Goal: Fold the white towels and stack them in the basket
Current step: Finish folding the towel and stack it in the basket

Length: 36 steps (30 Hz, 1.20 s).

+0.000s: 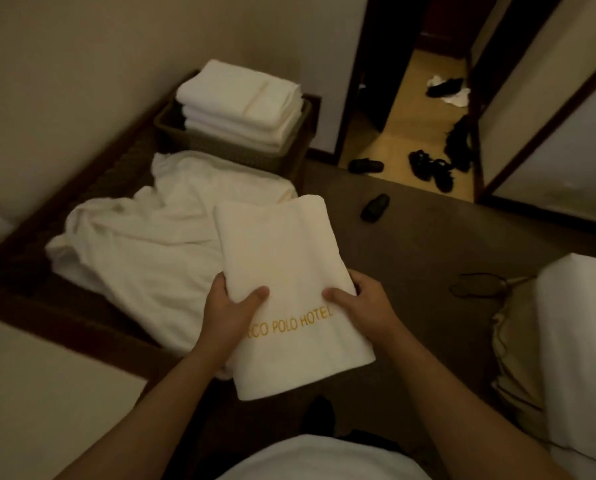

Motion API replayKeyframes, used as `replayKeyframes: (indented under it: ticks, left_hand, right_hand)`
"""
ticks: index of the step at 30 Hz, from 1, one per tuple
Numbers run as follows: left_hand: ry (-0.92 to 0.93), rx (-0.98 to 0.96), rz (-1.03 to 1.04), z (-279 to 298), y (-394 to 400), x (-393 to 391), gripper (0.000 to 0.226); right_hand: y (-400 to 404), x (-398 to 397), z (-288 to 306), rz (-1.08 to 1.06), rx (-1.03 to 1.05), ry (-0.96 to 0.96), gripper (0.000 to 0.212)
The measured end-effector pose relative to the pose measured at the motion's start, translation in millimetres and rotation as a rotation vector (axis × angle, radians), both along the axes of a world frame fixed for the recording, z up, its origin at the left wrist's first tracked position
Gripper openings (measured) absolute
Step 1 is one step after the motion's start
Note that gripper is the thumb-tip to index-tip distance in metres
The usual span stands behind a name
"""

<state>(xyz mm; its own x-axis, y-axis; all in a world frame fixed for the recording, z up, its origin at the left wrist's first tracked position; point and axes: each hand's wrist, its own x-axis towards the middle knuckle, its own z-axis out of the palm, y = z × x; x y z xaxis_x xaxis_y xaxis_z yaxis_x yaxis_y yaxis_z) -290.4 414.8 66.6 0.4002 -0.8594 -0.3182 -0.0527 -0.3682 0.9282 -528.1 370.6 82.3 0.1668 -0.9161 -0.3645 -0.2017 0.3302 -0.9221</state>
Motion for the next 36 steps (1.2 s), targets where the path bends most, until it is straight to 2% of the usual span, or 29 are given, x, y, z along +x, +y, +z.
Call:
replayKeyframes:
  ticks: [7, 12, 16, 24, 29, 36]
  left_hand:
    - [0.097, -0.015, -0.193, -7, -109, -110, 0.052]
    - [0.103, 0.018, -0.247, -18, -179, -131, 0.05]
    - [0.125, 0.013, -0.228, -24, -260, -137, 0.047]
    - [0.129, -0.142, -0.037, 10, -454, -91, 0.045]
    - [0.079, -0.21, 0.16, 44, -528, -37, 0.039]
    - [-0.006, -0.261, 0.472, 79, -588, 58, 0.036]
  right_hand:
    - [-70, -101, -2, -0.178, 0.015, 0.041, 0.026]
    - [-130, -127, -6, -0.223, 0.029, 0.036, 0.022]
    - [-217, -131, -3, -0.199, -0.002, 0.068, 0.021]
    - [-440, -80, 44, -0.057, -0.129, 0.068, 0.028]
    - [-549, -22, 84, 0.067, -0.245, 0.035, 0.025]
    - [-677, 97, 113, 0.348, -0.272, -0.038, 0.02]
